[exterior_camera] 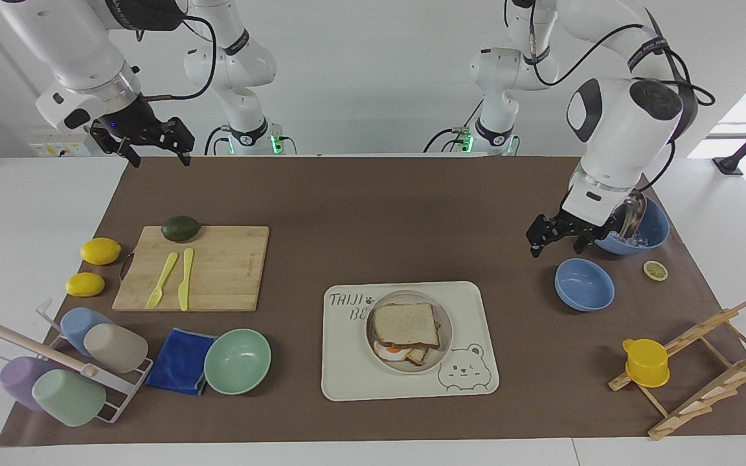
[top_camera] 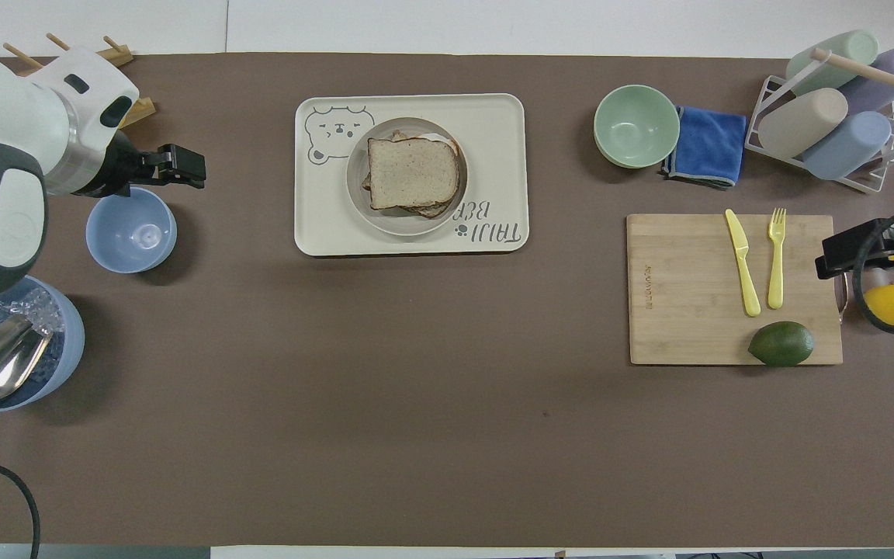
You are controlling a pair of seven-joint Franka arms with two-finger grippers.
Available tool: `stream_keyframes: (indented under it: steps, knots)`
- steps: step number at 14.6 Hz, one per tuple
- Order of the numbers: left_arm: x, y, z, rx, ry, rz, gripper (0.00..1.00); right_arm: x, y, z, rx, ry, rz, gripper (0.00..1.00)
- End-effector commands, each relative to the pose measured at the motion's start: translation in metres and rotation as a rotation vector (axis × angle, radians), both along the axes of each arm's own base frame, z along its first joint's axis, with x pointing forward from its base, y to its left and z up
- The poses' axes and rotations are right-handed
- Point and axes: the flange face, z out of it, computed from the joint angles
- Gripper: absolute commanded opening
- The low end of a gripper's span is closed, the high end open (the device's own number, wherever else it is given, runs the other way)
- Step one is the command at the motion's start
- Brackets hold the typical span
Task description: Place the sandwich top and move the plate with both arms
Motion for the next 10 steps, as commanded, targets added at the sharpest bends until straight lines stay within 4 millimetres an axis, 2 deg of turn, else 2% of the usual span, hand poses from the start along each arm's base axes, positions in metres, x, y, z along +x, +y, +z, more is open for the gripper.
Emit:
stream_keyframes:
  steps: [1, 5, 8, 10]
  knots:
    - [-0.024, 0.025, 0.039, 0.041, 0.012, 0.014, 1.00, -0.001, -0.003, 0.001, -0.008, -0.009, 0.026, 1.00]
    - [-0.059, 0.043, 0.070, 0.047, 0.090, 0.035, 1.00, -0.001, -0.003, 0.001, -0.008, -0.009, 0.026, 1.00]
    - [-0.078, 0.047, 0.078, 0.054, 0.145, 0.030, 1.00, -0.001, -0.003, 0.001, -0.008, -0.009, 0.026, 1.00]
    - [-0.087, 0.055, 0.072, 0.058, 0.192, 0.024, 1.00, -0.001, -0.003, 0.001, -0.008, -0.009, 0.026, 1.00]
